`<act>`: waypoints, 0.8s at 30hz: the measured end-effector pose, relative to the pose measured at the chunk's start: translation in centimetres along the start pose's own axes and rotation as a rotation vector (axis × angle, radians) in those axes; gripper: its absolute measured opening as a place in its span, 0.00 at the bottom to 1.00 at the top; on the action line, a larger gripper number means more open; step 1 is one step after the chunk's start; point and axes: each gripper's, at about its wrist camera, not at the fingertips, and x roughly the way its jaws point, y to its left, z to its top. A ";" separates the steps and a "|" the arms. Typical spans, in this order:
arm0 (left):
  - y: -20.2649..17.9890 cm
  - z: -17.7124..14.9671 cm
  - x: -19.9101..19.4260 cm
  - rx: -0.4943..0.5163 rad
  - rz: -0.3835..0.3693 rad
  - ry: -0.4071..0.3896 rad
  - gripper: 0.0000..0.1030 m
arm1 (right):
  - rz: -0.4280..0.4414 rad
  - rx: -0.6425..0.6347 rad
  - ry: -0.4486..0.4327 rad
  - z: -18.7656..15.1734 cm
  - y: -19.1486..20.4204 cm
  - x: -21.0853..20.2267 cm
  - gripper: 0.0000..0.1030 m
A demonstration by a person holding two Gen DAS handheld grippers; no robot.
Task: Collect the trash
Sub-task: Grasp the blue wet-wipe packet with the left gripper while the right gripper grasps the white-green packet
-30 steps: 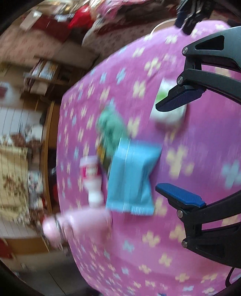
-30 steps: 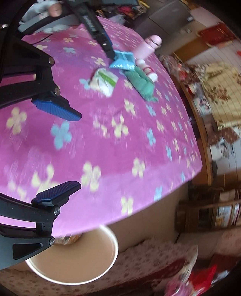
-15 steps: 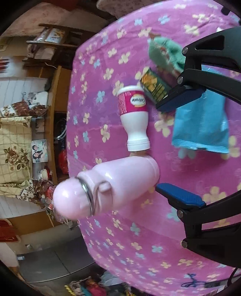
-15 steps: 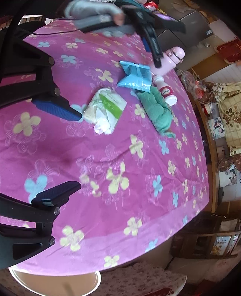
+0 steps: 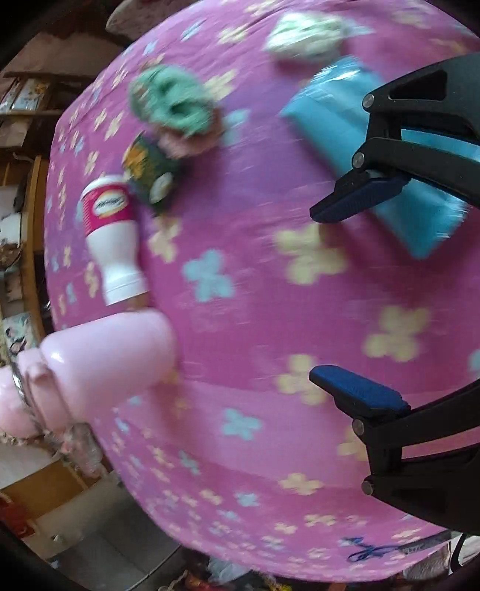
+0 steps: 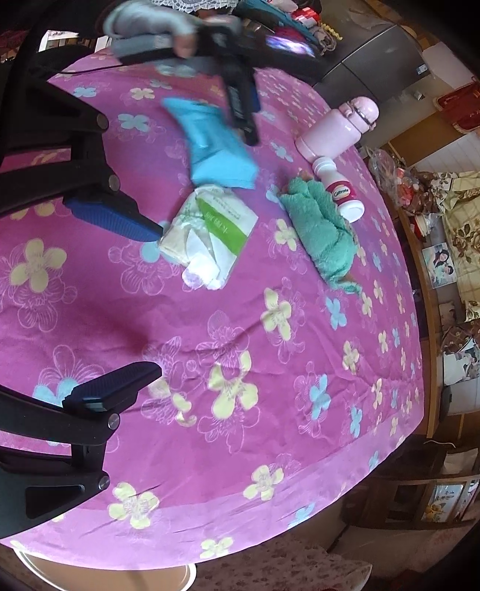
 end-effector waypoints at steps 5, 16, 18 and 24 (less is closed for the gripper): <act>1.3 -2.2 -3.7 -0.019 -0.218 -0.053 0.78 | -0.001 -0.022 -0.003 0.0 0.3 -0.2 0.69; -6.2 -2.3 -3.4 0.191 -0.307 -0.021 0.88 | -0.004 -0.018 -0.013 0.0 -0.1 -0.5 0.69; -6.7 -2.3 -2.6 0.205 -0.285 -0.008 0.88 | 0.005 -0.041 -0.022 0.2 0.2 -0.4 0.69; -5.0 -1.7 -1.3 0.098 -0.155 0.007 0.73 | 0.043 -0.258 -0.002 1.7 3.0 1.7 0.75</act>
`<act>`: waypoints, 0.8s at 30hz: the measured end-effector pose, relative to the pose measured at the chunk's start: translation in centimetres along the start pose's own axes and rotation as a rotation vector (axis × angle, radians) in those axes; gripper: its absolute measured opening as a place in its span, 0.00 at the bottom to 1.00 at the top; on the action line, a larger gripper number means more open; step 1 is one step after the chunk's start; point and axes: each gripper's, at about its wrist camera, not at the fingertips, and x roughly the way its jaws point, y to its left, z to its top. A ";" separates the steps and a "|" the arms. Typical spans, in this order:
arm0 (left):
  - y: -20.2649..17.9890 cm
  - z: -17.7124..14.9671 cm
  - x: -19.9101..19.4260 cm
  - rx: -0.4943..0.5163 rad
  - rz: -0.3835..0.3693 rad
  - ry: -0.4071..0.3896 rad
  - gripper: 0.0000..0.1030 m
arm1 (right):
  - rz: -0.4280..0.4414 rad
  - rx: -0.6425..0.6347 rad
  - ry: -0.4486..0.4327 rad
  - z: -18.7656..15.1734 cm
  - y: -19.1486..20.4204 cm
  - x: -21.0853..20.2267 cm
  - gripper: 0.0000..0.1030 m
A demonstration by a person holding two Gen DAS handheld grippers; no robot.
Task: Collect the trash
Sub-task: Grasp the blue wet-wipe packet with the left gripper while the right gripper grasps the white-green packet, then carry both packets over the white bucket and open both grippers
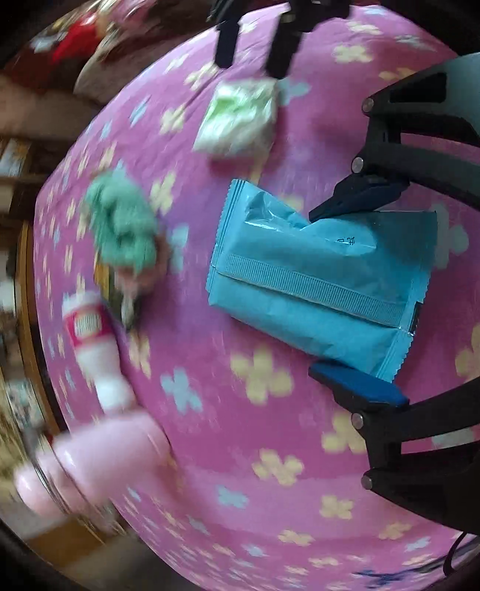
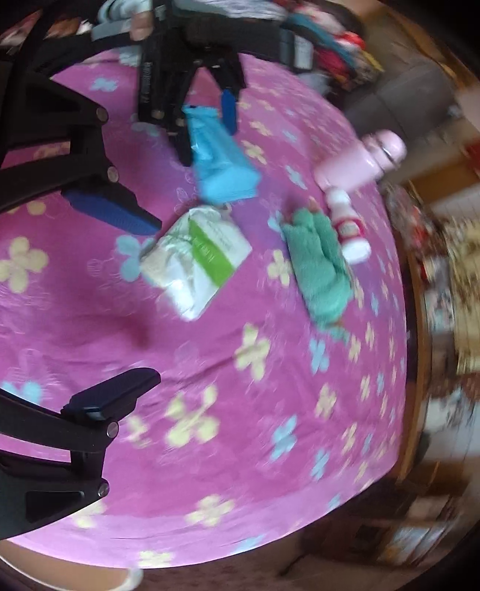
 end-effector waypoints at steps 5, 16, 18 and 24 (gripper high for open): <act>1.7 -0.5 -0.3 -0.074 -0.055 0.000 0.73 | 0.035 -0.146 0.041 1.9 1.9 2.7 0.76; 0.2 -2.3 -1.4 -0.085 -0.074 -0.051 0.72 | 0.015 -0.137 -0.001 0.9 2.7 2.4 0.38; -0.6 -2.3 -1.7 -0.086 -0.081 -0.061 0.72 | 0.005 -0.105 -0.022 0.0 2.3 1.2 0.38; -4.0 -2.7 -3.4 -0.064 -0.096 -0.100 0.72 | 0.001 0.034 -0.060 -2.6 0.1 -2.7 0.37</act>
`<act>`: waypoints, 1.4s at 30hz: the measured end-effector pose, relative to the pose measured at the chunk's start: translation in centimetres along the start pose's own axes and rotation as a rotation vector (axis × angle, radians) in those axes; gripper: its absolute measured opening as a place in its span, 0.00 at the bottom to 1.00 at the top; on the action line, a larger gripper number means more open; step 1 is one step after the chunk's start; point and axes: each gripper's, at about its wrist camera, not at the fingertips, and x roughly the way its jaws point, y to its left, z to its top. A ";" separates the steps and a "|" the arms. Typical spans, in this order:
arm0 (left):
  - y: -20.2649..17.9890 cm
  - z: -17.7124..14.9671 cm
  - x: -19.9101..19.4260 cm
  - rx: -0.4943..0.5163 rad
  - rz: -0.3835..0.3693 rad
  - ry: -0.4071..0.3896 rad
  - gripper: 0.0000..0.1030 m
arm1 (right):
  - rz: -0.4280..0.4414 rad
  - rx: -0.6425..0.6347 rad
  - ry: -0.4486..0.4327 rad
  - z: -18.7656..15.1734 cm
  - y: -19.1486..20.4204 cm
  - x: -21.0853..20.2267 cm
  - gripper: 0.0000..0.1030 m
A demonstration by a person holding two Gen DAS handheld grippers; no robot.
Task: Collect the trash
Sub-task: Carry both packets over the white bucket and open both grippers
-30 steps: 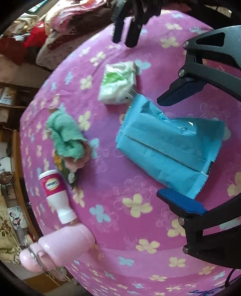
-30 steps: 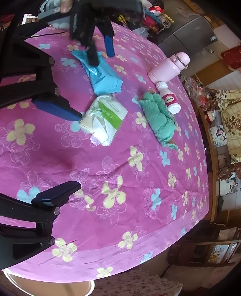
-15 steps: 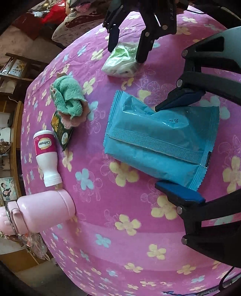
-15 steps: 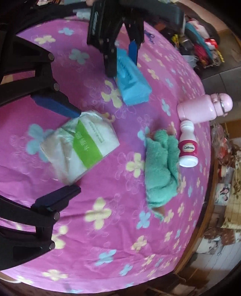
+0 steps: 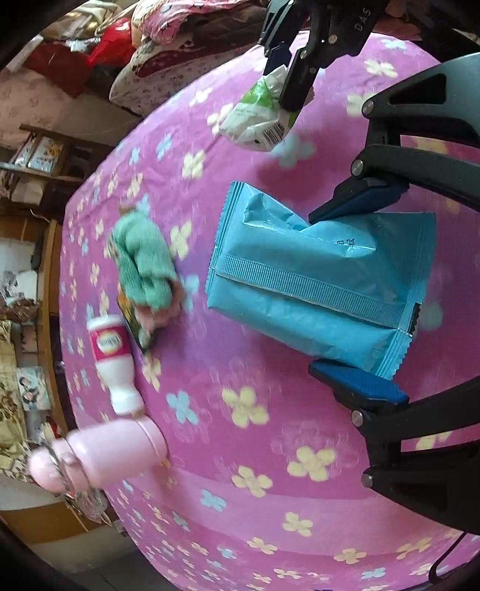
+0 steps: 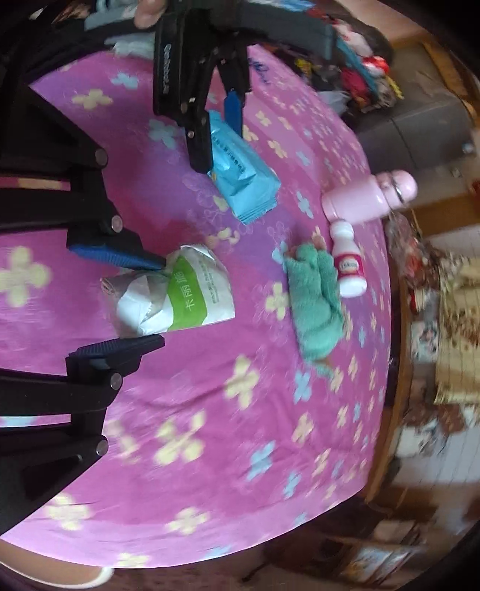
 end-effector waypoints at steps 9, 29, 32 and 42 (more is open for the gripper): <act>-7.4 -0.1 -1.4 0.084 -0.055 -0.045 0.72 | -0.072 0.139 -0.086 -3.5 -3.7 -7.1 0.37; -25.9 1.0 -1.9 0.346 -0.209 -0.079 0.72 | -0.316 0.475 -0.136 -12.7 -18.8 -17.3 0.37; -28.6 1.2 -1.2 0.369 -0.251 -0.061 0.72 | -0.354 0.510 -0.132 -13.9 -20.6 -17.9 0.37; -34.2 1.1 1.0 0.404 -0.323 -0.003 0.72 | -0.400 0.599 -0.112 -17.0 -24.7 -18.0 0.37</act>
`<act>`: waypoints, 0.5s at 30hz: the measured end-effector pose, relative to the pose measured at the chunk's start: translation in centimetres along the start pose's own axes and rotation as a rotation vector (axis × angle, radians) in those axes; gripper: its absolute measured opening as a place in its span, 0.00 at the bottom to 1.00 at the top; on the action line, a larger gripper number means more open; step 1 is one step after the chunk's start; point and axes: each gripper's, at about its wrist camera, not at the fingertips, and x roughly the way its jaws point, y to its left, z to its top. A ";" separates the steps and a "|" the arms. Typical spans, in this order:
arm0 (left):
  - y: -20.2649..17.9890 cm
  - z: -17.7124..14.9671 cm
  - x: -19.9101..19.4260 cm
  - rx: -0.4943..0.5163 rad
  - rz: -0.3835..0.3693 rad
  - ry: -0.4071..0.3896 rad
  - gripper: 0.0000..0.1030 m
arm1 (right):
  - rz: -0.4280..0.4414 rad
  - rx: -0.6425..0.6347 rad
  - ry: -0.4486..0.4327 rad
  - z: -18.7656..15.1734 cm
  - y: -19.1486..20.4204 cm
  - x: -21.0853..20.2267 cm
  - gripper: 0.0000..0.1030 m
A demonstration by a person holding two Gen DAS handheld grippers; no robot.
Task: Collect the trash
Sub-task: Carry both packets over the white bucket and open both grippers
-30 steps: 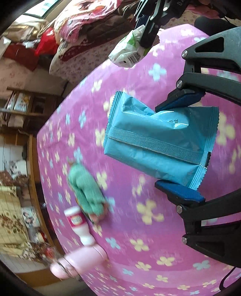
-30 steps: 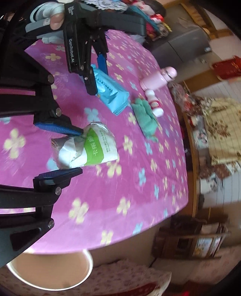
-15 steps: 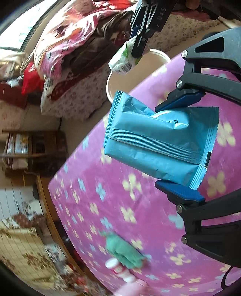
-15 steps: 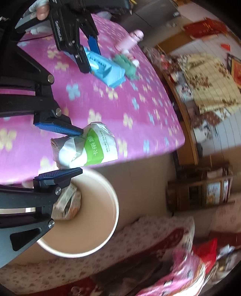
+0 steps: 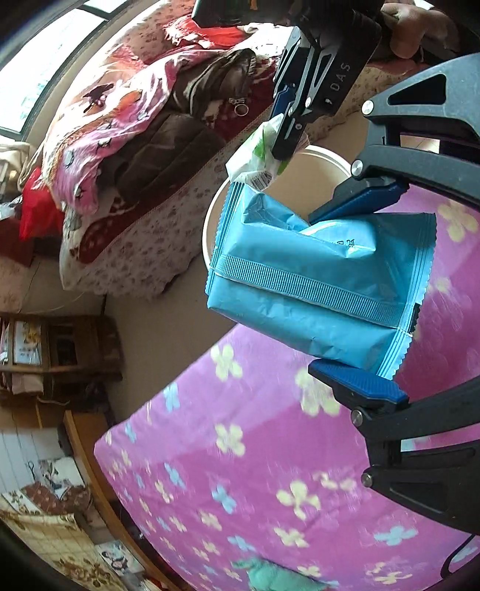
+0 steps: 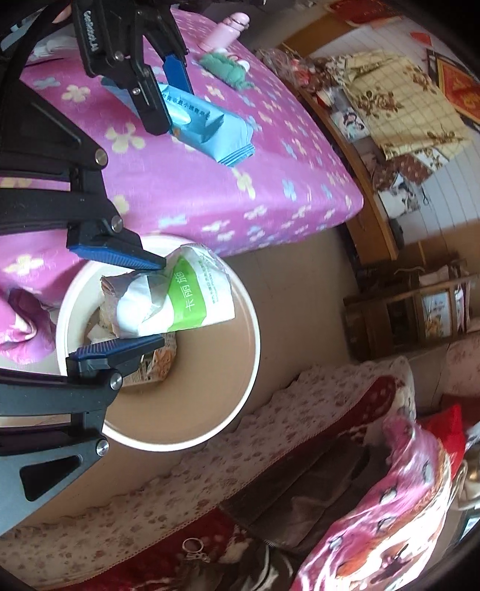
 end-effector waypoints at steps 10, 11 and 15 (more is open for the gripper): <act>-1.6 1.1 1.6 -0.006 -0.063 -0.003 0.76 | -0.080 0.105 0.005 0.2 -3.3 1.6 0.65; -1.6 1.1 1.7 -0.005 -0.069 -0.005 0.77 | -0.075 0.120 0.004 0.1 -3.6 1.5 0.65; -1.3 0.9 1.8 -0.010 -0.065 0.001 0.78 | -0.068 0.138 0.012 -0.2 -4.2 1.4 0.65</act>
